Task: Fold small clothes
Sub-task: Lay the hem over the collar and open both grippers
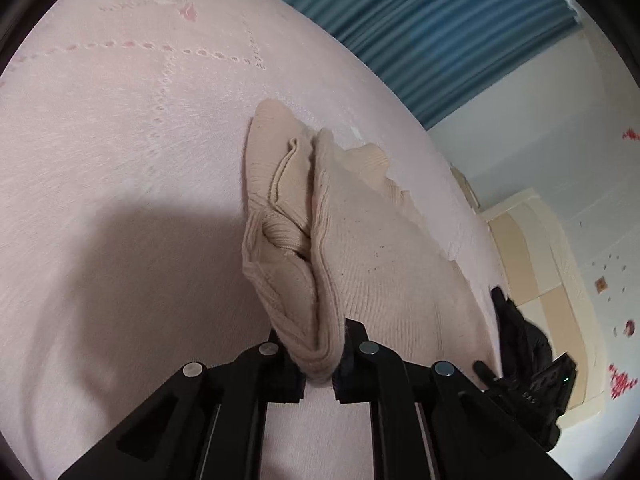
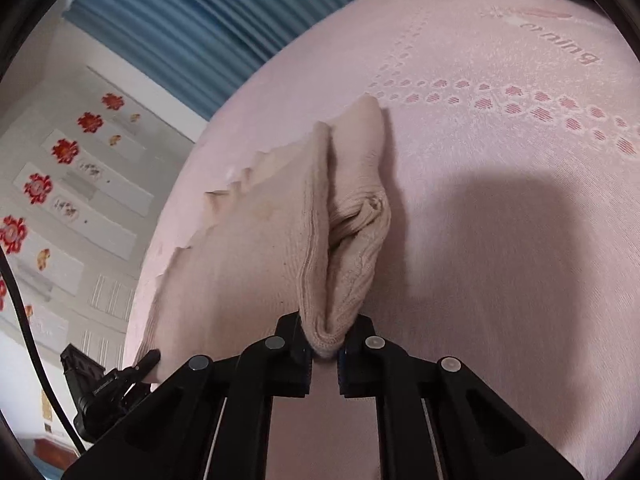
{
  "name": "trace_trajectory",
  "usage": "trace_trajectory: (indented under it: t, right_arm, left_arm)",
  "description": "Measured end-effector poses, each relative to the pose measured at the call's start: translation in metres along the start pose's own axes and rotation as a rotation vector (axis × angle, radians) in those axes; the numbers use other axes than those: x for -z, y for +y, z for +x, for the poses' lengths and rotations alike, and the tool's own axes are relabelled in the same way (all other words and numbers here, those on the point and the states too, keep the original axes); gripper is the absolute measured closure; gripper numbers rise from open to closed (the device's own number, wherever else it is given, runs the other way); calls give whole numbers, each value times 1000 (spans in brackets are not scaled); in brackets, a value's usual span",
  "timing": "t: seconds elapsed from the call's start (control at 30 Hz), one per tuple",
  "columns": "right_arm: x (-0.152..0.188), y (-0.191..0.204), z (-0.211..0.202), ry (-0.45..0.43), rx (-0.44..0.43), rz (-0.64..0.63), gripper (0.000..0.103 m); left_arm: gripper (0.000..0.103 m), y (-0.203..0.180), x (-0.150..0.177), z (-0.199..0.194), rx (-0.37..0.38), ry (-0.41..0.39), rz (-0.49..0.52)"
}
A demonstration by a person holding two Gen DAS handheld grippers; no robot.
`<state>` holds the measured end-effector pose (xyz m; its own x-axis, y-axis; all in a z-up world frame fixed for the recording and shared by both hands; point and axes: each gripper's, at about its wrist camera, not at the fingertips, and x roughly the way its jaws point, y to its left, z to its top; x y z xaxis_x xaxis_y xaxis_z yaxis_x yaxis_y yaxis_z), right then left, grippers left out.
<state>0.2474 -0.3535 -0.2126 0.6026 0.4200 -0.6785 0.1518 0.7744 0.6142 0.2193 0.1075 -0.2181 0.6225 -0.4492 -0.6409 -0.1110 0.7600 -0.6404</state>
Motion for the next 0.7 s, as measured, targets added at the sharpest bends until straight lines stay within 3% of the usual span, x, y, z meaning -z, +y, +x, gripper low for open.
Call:
trace_trajectory:
  t: [0.27,0.4,0.43,0.53,0.6,0.7]
  right_arm:
    - [59,-2,-66,26,15,-33,94]
    - [90,-7,-100,34,48,-93,94]
    - [95,-7,-106,41,54,-105,92]
    - [99,5,-115,20,149,-183,77]
    - [97,16,-127,-45,235,-256,68]
    - [84,28,-134,-103,232,-277,58]
  left_arm:
    - [94,1,58,-64,-43,18,78]
    - [92,12,77,-82,-17,49,65]
    - [90,13,77,-85,-24,52,68]
    - [72,9,72,-88,-147,20,119]
    - [69,4,66,-91,-178,-8,134]
    - [62,-3,50,-93,-200,-64,169]
